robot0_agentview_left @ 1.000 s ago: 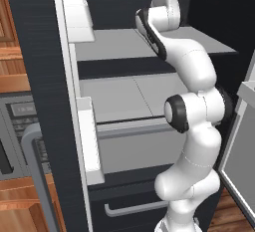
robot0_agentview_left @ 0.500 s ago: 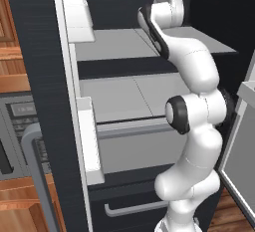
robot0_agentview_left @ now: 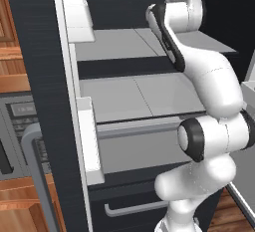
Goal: Open the fridge, grab two sodas, and place both sodas inside the bowl with ice on the dining counter.
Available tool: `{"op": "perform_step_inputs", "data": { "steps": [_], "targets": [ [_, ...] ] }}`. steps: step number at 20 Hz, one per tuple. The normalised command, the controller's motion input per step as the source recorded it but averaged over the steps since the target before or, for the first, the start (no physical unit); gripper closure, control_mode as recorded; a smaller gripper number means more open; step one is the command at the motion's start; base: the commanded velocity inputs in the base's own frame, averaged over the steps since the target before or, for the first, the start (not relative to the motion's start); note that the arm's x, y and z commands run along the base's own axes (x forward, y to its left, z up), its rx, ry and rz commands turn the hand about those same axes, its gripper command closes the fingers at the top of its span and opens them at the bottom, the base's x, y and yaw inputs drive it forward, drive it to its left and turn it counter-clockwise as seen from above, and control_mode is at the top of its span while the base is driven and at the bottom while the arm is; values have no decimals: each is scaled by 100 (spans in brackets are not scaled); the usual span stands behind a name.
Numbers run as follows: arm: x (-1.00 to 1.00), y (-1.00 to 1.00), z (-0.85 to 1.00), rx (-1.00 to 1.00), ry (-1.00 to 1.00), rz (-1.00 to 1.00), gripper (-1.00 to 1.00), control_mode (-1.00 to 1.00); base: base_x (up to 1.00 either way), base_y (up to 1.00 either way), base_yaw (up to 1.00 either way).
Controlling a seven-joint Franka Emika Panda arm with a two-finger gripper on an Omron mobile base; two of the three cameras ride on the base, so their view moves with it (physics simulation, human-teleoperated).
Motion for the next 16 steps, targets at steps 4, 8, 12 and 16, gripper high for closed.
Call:
{"op": "perform_step_inputs", "data": {
  "steps": [4,8,12,16],
  "targets": [
    [-100,0,-9,3,-11,4,100,-100,0,0,0],
    [-100,0,-24,3,-11,3,100,-100,0,0,0],
    [-100,4,-38,0,-4,1,100,-100,0,0,0],
    [-94,12,-45,-4,0,0,100,-100,0,0,0]
  ]
}}
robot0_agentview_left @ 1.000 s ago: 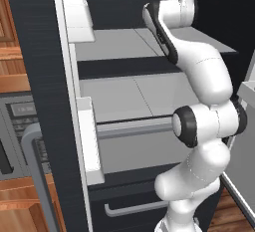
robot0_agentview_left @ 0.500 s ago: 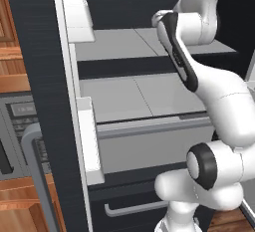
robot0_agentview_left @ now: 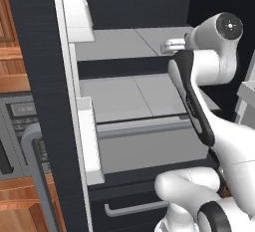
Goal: Open the fridge, grab two sodas, and place both sodas inside the bowl with ice on the dining counter.
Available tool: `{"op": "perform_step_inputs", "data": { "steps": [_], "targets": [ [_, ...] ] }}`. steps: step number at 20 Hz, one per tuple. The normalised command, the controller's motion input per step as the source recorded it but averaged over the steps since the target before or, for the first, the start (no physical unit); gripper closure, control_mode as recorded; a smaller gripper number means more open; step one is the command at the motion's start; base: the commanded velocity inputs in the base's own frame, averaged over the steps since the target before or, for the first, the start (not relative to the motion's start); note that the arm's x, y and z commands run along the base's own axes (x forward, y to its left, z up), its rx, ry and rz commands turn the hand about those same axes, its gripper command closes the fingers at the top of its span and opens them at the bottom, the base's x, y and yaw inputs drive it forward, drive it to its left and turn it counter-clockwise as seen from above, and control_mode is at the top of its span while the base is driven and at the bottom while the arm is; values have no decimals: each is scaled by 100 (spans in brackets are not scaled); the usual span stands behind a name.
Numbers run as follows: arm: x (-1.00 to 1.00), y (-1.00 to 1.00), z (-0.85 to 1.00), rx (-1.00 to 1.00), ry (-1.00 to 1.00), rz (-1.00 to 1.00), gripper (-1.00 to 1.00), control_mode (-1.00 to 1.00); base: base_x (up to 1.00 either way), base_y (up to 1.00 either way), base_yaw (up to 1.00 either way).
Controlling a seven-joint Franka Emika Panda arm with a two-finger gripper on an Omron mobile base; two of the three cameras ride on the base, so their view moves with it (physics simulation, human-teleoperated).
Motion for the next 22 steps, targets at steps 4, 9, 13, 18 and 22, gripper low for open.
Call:
{"op": "perform_step_inputs", "data": {
  "steps": [4,9,13,18,22],
  "targets": [
    [-60,19,-66,-7,12,2,100,-100,0,0,0],
    [-37,19,-55,-3,13,6,100,-100,0,0,0],
    [-70,5,-43,0,5,1,100,-100,0,0,0],
    [-52,5,-21,0,0,-1,100,100,-38,2,-6],
    [0,0,0,0,0,0,100,100,-92,7,-29]
  ]
}}
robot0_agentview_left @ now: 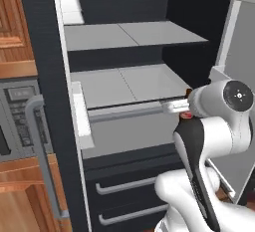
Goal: Open the fridge, grab two sodas, and place both sodas inside the bowl with ice on the dining counter.
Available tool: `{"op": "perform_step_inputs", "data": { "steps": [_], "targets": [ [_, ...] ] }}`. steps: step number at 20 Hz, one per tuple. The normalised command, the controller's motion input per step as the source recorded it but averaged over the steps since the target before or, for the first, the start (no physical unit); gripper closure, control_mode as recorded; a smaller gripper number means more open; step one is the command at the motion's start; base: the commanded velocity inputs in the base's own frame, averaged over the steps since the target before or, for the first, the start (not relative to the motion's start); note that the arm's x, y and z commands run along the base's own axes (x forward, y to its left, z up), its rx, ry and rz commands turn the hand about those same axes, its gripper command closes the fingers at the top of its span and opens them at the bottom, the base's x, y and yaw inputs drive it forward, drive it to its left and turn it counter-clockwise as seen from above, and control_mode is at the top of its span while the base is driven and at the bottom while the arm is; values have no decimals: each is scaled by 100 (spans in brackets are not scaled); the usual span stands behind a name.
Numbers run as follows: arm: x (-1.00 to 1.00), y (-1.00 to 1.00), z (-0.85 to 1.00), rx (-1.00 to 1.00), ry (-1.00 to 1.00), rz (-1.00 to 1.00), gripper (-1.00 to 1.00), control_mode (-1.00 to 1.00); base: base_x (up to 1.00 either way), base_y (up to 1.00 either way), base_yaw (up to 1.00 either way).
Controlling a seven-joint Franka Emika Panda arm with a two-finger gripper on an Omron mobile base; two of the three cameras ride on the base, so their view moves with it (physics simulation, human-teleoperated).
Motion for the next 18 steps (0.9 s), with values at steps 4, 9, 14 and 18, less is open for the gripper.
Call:
{"op": "perform_step_inputs", "data": {
  "steps": [4,9,14,18],
  "targets": [
    [0,0,0,0,0,0,100,100,-93,2,-44],
    [0,0,0,0,0,0,100,100,-78,0,-53],
    [0,0,0,0,0,0,100,100,-65,0,-57],
    [0,0,0,0,0,0,100,100,-59,-2,-55]
  ]
}}
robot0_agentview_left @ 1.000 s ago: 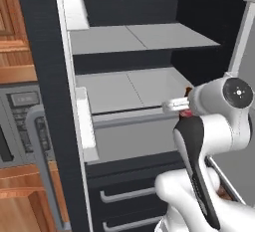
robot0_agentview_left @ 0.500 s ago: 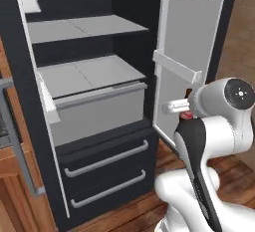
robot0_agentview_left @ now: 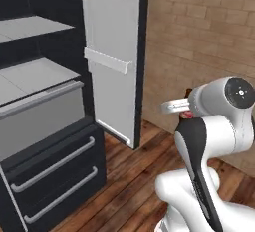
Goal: Open the fridge, grab two sodas, and place both sodas inside the bowl with ice on the dining counter.
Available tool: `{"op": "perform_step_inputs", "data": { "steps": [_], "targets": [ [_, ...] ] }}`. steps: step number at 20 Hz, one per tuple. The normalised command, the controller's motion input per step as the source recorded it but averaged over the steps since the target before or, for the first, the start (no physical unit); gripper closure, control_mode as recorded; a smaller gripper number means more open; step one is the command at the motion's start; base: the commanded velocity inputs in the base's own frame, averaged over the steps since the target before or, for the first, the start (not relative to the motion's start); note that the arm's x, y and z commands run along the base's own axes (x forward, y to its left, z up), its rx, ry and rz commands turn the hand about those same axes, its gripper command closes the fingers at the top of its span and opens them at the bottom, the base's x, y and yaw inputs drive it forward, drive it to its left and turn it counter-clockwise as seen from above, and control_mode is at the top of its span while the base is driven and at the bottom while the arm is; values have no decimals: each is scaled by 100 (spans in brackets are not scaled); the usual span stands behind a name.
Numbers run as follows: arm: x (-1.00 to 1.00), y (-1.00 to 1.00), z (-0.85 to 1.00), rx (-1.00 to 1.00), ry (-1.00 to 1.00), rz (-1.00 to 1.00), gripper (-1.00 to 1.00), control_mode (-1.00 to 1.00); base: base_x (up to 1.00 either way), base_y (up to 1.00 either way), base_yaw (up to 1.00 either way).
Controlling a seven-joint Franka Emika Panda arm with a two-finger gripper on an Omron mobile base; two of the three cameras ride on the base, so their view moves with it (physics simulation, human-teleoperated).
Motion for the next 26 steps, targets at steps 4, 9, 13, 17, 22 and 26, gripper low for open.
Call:
{"op": "perform_step_inputs", "data": {
  "steps": [4,9,13,17,22,26],
  "targets": [
    [0,0,0,0,0,0,100,100,-46,0,-59],
    [0,0,0,0,0,0,100,100,-20,0,-68],
    [0,0,0,0,0,0,100,100,-5,0,-70],
    [0,0,0,0,0,0,100,100,-2,-1,-67],
    [0,0,0,0,0,0,100,100,0,-10,-64],
    [0,0,0,0,0,0,100,100,0,0,-70]
  ]
}}
